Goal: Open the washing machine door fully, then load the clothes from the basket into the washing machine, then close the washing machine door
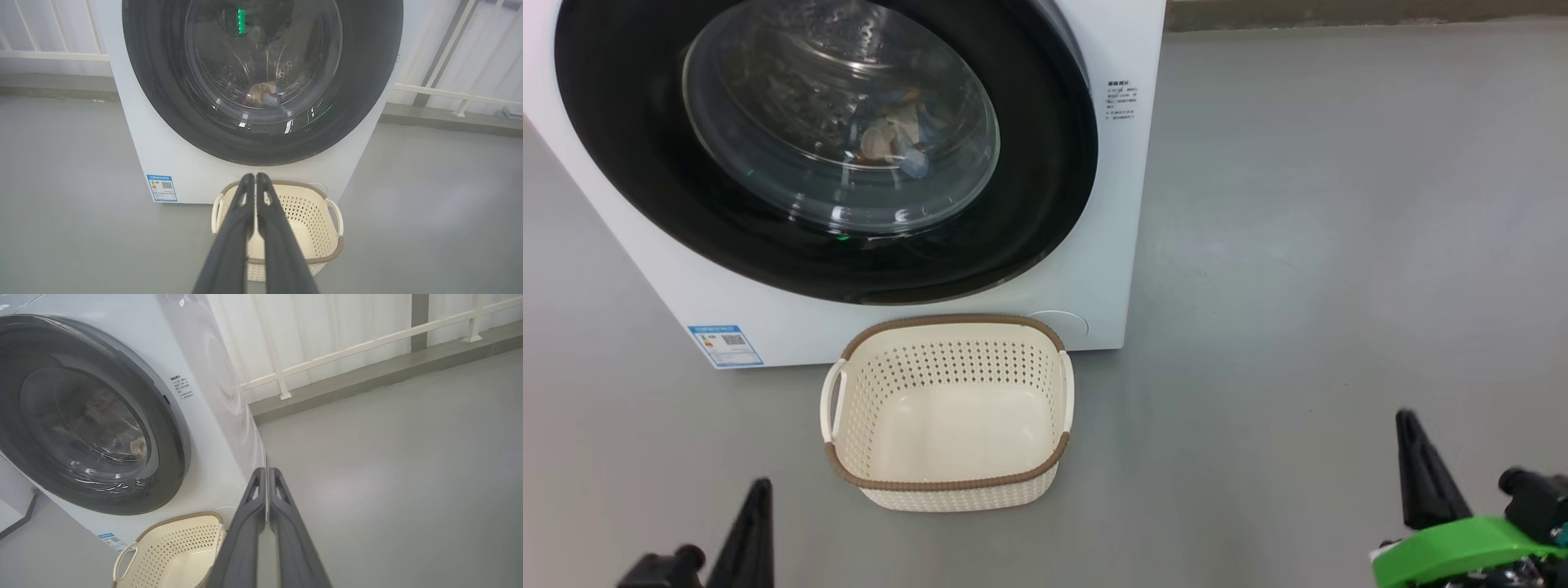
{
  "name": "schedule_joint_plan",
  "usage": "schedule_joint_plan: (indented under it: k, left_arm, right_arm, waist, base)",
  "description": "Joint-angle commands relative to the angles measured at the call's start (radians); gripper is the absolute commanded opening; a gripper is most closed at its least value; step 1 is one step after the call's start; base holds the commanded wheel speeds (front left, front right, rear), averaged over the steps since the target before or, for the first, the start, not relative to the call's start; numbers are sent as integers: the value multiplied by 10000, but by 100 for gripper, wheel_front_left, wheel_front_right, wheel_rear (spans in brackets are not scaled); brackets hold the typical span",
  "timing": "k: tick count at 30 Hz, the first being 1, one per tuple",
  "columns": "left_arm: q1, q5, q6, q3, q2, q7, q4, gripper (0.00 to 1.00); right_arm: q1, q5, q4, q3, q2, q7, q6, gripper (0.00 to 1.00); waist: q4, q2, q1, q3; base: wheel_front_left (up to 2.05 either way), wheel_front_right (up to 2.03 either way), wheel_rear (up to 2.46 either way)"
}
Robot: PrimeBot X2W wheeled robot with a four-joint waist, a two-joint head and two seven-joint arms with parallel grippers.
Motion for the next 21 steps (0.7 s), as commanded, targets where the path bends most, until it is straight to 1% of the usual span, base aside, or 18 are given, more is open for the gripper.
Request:
schedule_joint_plan:
  k: [1,6,12,21]
  left_arm:
    - [24,-103,0,16,-49,36,37,0]
    - [4,-607,-1,97,-99,192,-17,0]
    - [-15,-1112,1,166,-149,335,-67,0]
    - [-62,-2024,0,292,-239,595,-152,0]
  right_arm:
    - [27,93,48,-3,37,34,0,0]
    - [1,539,14,-43,66,185,0,0]
    - [-30,985,-9,-78,95,332,0,0]
    - [-96,1788,-53,-143,147,597,0,0]
  waist:
    - [0,0,0,-2]
    - [8,0,17,-28]
    - [15,0,2,-25]
    - [27,0,1,-40]
  base:
    - [0,0,0]
    - [0,0,0]
    - [0,0,0]
    - [0,0,0]
